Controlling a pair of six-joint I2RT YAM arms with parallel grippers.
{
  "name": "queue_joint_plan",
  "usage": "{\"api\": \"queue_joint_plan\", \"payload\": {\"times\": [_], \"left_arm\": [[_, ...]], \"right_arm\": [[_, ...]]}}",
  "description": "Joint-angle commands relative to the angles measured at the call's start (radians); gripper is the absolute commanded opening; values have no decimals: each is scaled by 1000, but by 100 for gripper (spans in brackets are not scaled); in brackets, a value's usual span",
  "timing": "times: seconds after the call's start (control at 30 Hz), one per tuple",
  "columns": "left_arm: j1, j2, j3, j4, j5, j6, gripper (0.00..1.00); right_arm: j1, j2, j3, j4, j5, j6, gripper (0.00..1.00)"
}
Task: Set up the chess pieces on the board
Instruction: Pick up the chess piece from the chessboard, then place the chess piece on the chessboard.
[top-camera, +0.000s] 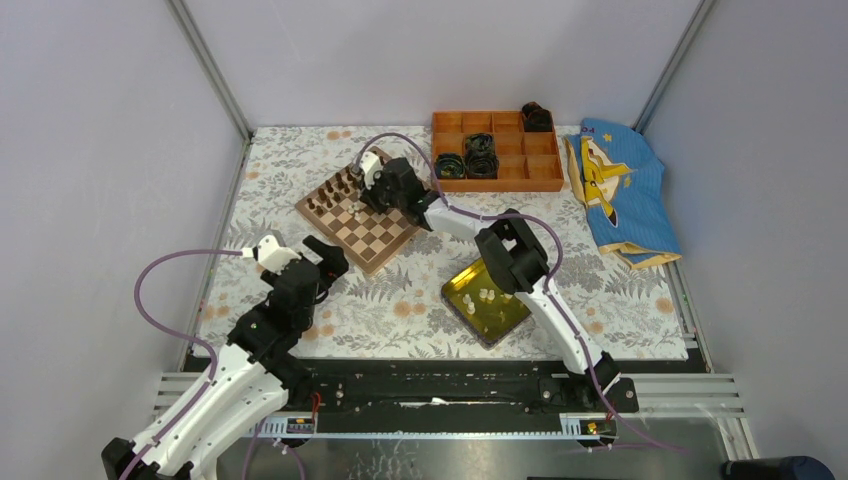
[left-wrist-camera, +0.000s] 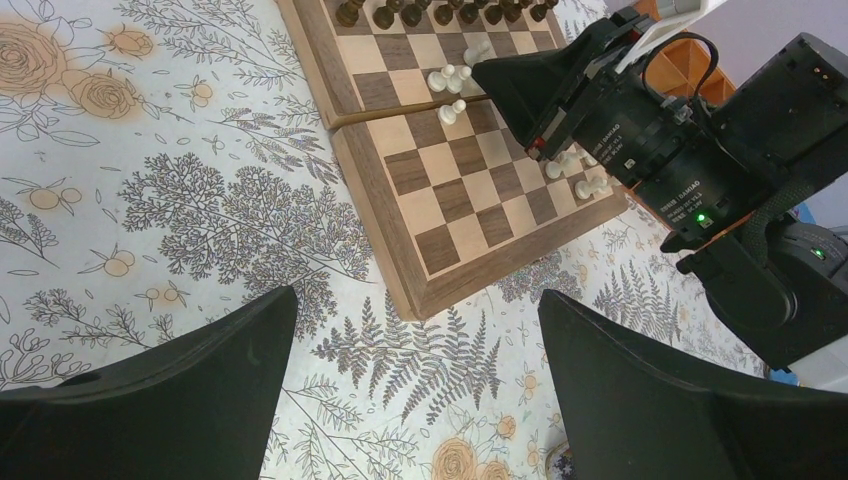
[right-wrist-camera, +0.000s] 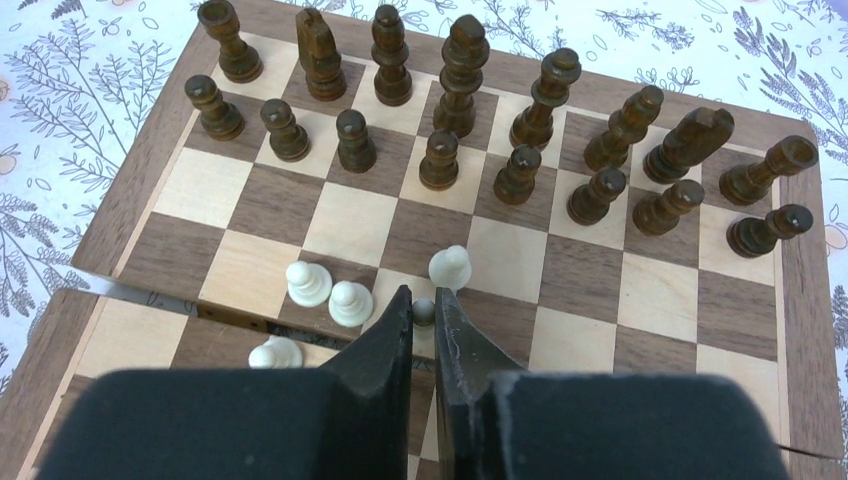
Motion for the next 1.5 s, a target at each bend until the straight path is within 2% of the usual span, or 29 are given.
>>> {"api": "queue_joint_plan", "payload": {"times": [0.0,0.73,1.47], "left_arm": [[-5,-11,-1,43,-8,-12,99],[-5,-49,11,1,-34,-15,99],[-5,-45,0,1,-34,-21,99]], "right_arm": [[-5,-101,-74,27,-2,-13,0],[9,-416,-535,187,48,-24,0],[9,-422,-592,259,167,-23,0]]}}
